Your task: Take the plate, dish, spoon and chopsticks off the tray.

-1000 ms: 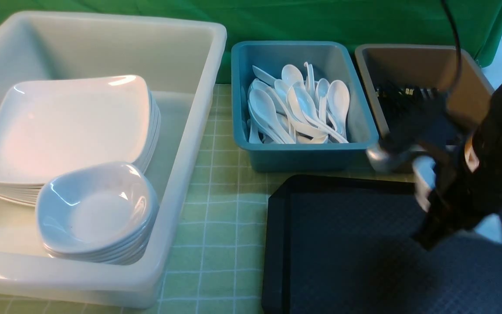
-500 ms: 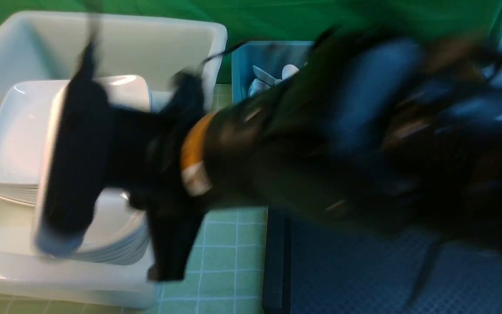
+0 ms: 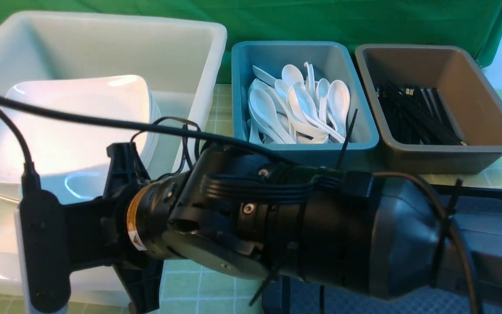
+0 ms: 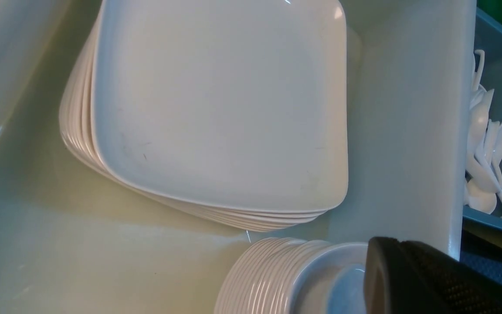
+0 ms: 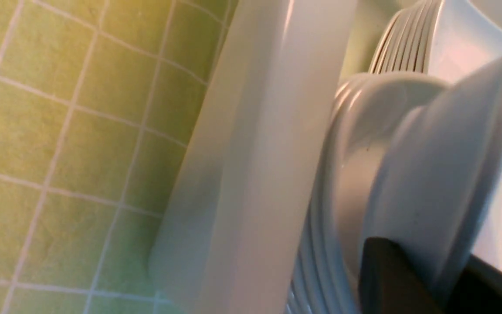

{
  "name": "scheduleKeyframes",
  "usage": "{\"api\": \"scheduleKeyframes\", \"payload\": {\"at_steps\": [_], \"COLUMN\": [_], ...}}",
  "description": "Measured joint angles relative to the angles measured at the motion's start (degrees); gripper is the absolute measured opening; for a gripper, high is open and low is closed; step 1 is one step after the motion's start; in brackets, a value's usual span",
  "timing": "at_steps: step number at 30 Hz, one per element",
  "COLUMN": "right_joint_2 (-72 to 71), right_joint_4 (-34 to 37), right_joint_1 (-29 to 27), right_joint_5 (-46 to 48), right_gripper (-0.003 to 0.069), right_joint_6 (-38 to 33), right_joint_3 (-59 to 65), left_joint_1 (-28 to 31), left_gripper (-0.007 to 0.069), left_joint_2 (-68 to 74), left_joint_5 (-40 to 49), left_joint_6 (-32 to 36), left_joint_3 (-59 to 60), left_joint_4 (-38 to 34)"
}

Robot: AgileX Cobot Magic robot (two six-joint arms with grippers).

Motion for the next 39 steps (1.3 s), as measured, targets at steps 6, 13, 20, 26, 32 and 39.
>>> {"api": "scheduleKeyframes", "payload": {"at_steps": [6,13,20,26,32,39], "right_joint_2": [1.0,-3.7,-16.4,-26.8,-37.0,-57.5], "right_joint_4": [-0.2,-0.9,-1.3,-2.2,-10.5,-11.5], "right_joint_1": [0.0,0.1,0.1,0.2,0.3,0.4], "right_joint_5": [-0.5,0.3,11.0,25.1,40.8,43.0], "right_gripper": [0.0287,0.0348,0.012,0.001,0.0008,0.0008], "right_joint_6": [0.1,0.1,5.1,14.0,25.4,36.6], "right_joint_3": [0.0,0.0,0.0,0.0,0.3,2.9], "left_joint_1": [0.0,0.0,0.0,0.0,0.0,0.0], "left_gripper": [0.0,0.0,0.0,0.0,0.0,0.0], "left_joint_2": [0.0,0.0,0.0,0.0,0.0,0.0], "left_joint_5": [0.0,0.0,0.0,0.0,0.0,0.0], "left_joint_6": [0.0,0.0,0.0,0.0,0.1,0.1], "left_joint_3": [0.0,0.0,0.0,0.0,0.0,0.0], "left_joint_4": [0.1,0.3,3.1,2.5,-0.4,-0.4]}}
